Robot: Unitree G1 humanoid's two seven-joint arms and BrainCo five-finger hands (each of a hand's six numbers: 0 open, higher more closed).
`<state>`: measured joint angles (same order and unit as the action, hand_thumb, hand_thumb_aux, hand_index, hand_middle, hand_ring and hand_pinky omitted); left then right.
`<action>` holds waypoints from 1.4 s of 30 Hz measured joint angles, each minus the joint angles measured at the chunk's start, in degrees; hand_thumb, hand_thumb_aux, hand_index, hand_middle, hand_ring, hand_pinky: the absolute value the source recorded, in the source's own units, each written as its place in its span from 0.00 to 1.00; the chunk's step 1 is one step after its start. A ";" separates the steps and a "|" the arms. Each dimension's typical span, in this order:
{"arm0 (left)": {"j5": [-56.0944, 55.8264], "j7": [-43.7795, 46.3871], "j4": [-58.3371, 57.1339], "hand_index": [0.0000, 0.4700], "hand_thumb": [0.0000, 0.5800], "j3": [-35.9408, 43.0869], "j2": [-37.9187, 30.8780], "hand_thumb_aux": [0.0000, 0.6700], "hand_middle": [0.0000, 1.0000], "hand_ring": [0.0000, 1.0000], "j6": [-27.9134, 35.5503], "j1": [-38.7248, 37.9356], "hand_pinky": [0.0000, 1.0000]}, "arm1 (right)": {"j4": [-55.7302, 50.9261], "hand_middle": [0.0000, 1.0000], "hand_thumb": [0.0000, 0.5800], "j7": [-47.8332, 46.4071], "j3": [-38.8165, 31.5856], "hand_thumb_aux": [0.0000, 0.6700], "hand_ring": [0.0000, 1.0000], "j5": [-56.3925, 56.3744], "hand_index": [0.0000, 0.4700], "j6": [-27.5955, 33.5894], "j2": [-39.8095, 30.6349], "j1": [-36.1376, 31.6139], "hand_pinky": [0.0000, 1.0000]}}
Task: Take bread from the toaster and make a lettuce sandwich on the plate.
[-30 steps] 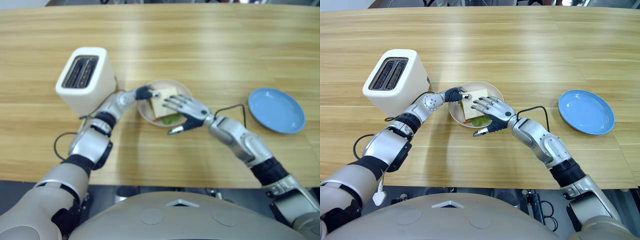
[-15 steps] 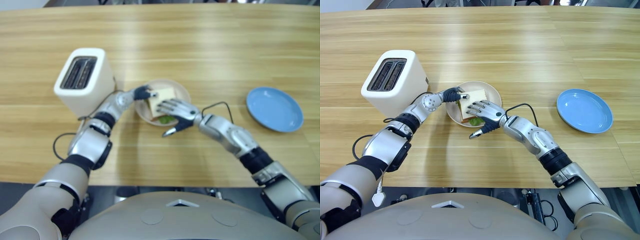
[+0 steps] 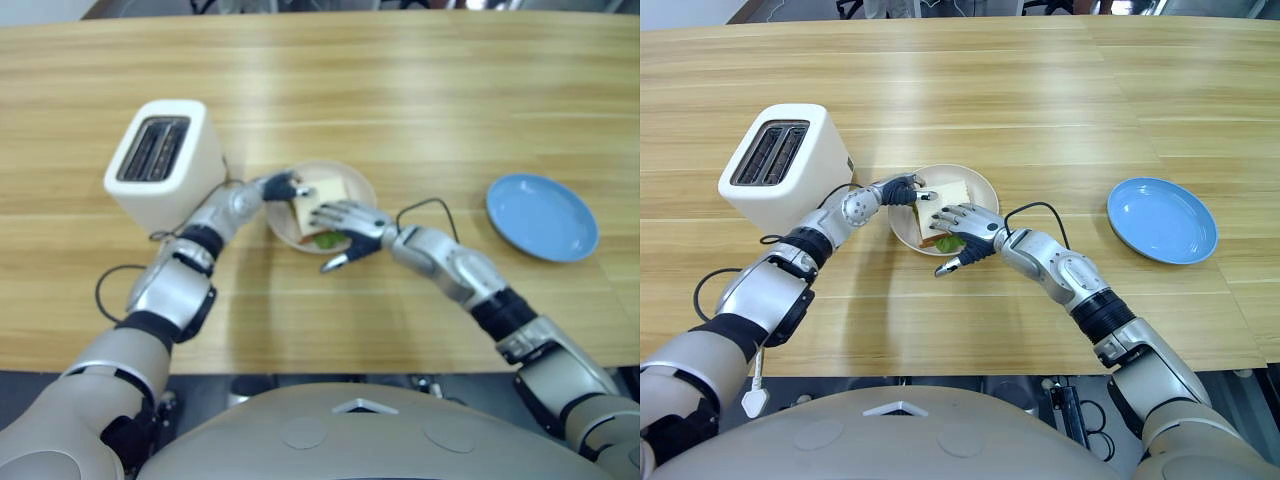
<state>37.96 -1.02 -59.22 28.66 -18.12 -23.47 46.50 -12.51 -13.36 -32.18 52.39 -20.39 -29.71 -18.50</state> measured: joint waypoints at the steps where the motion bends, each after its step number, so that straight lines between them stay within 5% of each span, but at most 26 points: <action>1: 2.04 -3.26 5.28 0.00 0.00 0.05 -2.18 0.00 0.00 0.00 -0.45 -0.12 0.00 | 0.06 0.00 0.00 -0.32 0.06 0.00 0.00 -0.39 0.00 0.11 -0.02 0.14 0.00; 7: 11.73 -12.25 34.85 0.00 0.00 -1.78 -9.91 0.00 0.00 0.00 2.87 -3.77 0.00 | 0.49 0.00 0.00 -2.06 -0.15 0.00 0.00 -1.03 0.00 1.05 0.11 0.70 0.00; 13: 15.76 -11.73 49.45 0.00 0.00 -5.21 -13.06 0.00 0.00 0.00 7.34 -9.63 0.00 | 0.89 0.00 0.00 -2.22 -0.16 0.00 0.00 -1.03 0.00 1.49 -0.02 0.81 0.00; 24: 8.74 -6.74 50.38 0.00 0.00 -8.19 -11.78 0.00 0.00 0.00 7.88 -17.92 0.00 | 9.97 0.00 0.00 -1.04 3.75 0.00 0.00 -5.03 0.00 -1.20 -3.48 5.47 0.00; 35: -0.21 -4.02 51.15 0.00 0.00 -13.34 -11.17 0.00 0.00 0.00 6.49 -22.60 0.00 | 21.58 0.00 0.00 11.10 16.56 0.00 0.00 -9.53 0.00 -2.12 -0.44 7.65 0.00; 40: -13.91 7.58 55.45 0.01 0.02 -16.59 -12.28 0.01 0.01 0.01 5.30 -24.28 0.01 | 22.37 0.00 0.00 6.41 20.38 0.00 0.00 -14.23 0.00 1.21 -2.66 9.31 0.00; 41: -17.65 11.30 56.15 0.17 0.32 -16.97 -12.87 0.17 0.34 0.34 5.52 -24.84 0.34 | 22.42 0.00 0.00 4.43 21.11 0.00 0.00 -15.26 0.00 2.24 -3.54 9.74 0.00; 42: -21.43 15.45 57.11 0.50 0.76 -17.28 -13.49 0.51 0.79 0.79 6.10 -25.66 0.79 | 22.46 0.00 0.18 1.70 21.70 0.09 0.00 -16.64 0.09 3.60 -5.38 10.45 0.00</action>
<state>16.53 14.42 -2.11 11.38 -31.60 -17.37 20.84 9.95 -11.65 -10.49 35.76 -16.79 -35.09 -8.05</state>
